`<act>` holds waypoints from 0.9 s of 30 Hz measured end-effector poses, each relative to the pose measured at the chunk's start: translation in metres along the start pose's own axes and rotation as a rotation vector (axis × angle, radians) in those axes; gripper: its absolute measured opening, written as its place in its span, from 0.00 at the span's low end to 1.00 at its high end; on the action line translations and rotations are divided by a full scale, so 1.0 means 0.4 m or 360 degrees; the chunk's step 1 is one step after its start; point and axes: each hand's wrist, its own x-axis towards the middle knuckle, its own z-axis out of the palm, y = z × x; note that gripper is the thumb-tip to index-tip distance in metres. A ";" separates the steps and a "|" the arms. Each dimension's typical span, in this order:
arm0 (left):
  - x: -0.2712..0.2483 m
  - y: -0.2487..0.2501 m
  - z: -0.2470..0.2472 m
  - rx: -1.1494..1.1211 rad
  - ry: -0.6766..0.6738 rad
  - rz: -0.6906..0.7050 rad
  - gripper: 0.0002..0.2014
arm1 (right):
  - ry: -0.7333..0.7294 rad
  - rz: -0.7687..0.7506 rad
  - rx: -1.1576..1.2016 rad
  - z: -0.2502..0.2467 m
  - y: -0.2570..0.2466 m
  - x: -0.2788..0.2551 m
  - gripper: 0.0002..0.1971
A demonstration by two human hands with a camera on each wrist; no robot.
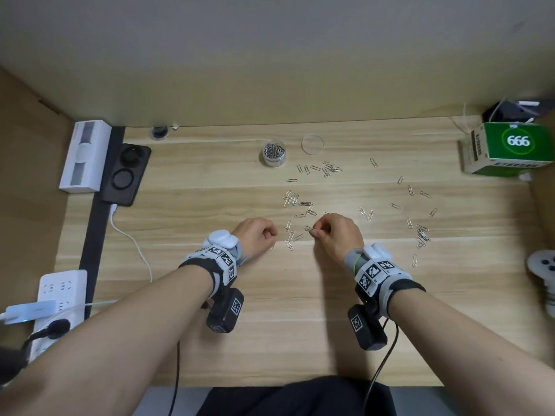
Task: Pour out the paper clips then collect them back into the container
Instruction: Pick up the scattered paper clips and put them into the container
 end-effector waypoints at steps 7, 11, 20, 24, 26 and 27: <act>-0.007 -0.010 0.009 0.0151 -0.0116 0.0063 0.10 | 0.0087 0.0073 0.0111 0.009 0.011 -0.004 0.06; 0.001 -0.001 0.034 0.0139 -0.0072 0.0067 0.09 | 0.0133 0.0097 0.0116 0.012 0.020 -0.018 0.03; 0.033 0.038 0.044 0.0230 0.0050 0.0008 0.25 | 0.0075 0.0091 0.0009 -0.006 0.013 -0.014 0.02; 0.057 0.058 0.043 0.0317 0.0042 -0.0059 0.33 | 0.0055 0.0032 0.0055 -0.007 0.019 -0.002 0.02; 0.064 0.060 0.042 0.0315 0.0074 -0.0071 0.32 | 0.0055 0.0006 0.0095 -0.008 0.022 0.002 0.05; 0.066 0.059 0.043 0.0291 0.0100 -0.0068 0.31 | 0.0061 0.0000 0.0115 -0.009 0.024 0.004 0.06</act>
